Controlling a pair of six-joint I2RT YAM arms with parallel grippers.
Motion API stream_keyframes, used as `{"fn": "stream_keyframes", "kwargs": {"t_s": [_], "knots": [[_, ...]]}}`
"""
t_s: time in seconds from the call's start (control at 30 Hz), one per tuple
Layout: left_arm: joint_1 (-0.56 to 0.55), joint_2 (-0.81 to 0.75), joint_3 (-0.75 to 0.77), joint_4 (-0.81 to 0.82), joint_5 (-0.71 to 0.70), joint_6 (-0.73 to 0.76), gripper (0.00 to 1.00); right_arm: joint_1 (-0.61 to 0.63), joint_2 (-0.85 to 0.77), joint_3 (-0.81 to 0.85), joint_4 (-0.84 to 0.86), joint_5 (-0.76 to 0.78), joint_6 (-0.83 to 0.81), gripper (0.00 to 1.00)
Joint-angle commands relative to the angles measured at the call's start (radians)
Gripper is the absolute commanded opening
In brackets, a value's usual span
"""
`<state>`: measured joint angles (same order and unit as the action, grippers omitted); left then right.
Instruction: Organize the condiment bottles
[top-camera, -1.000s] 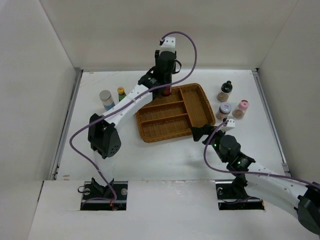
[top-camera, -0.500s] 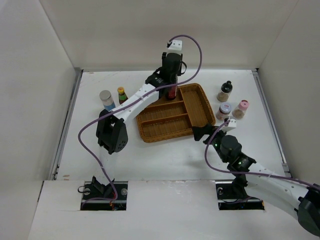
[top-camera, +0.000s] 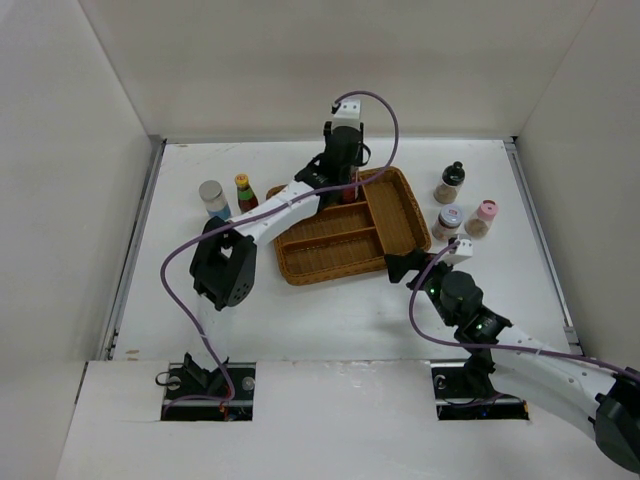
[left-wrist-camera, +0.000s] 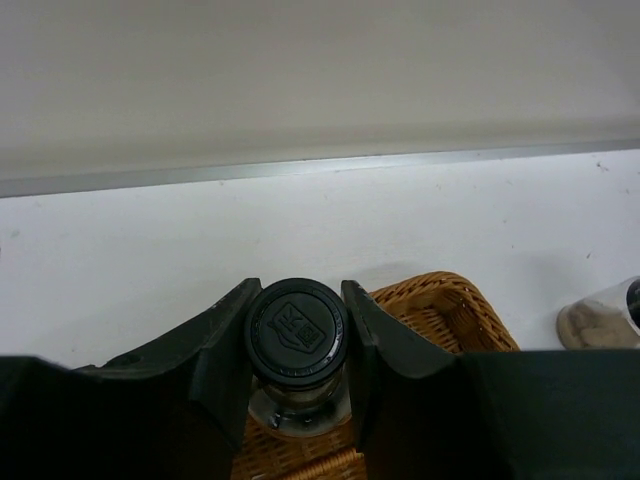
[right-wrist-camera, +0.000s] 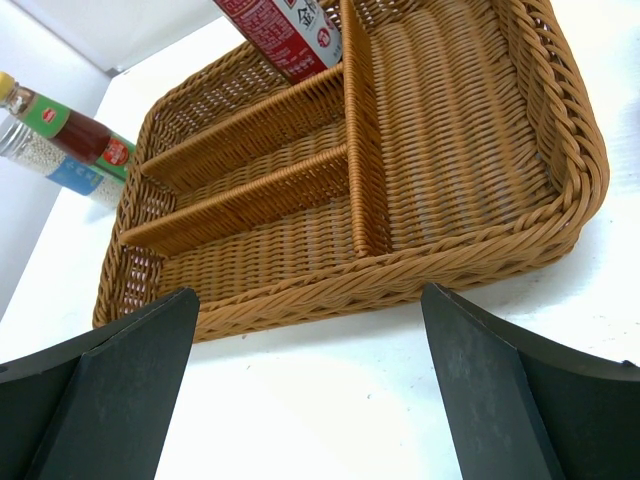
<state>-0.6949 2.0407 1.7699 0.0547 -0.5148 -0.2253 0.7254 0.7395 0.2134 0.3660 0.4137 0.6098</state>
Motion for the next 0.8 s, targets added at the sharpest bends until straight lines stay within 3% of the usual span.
{"fn": "stream_keyframes", "kwargs": {"t_s": [0.0,0.2,0.37,0.5,0.6,0.77], "knots": [[-0.01,-0.074,-0.064,0.105,0.015,-0.039,0.31,-0.01,-0.012,-0.002,0.022,0.02,0.008,1.0],[-0.015,-0.151,-0.121,0.139,0.012,-0.039,0.71,-0.01,-0.003,-0.002,0.025,0.02,0.008,1.0],[-0.012,-0.241,-0.147,0.126,0.015,-0.031,0.87,-0.01,-0.002,-0.002,0.028,0.02,0.008,1.0],[-0.008,-0.345,-0.219,0.096,0.004,-0.028,0.89,-0.01,-0.005,-0.005,0.03,0.02,0.008,1.0],[0.004,-0.489,-0.375,0.089,-0.034,-0.035,0.87,-0.01,-0.015,-0.009,0.03,0.02,0.008,1.0],[0.062,-0.739,-0.628,0.016,-0.114,-0.066,0.73,-0.005,-0.005,-0.006,0.042,0.016,0.008,1.0]]}}
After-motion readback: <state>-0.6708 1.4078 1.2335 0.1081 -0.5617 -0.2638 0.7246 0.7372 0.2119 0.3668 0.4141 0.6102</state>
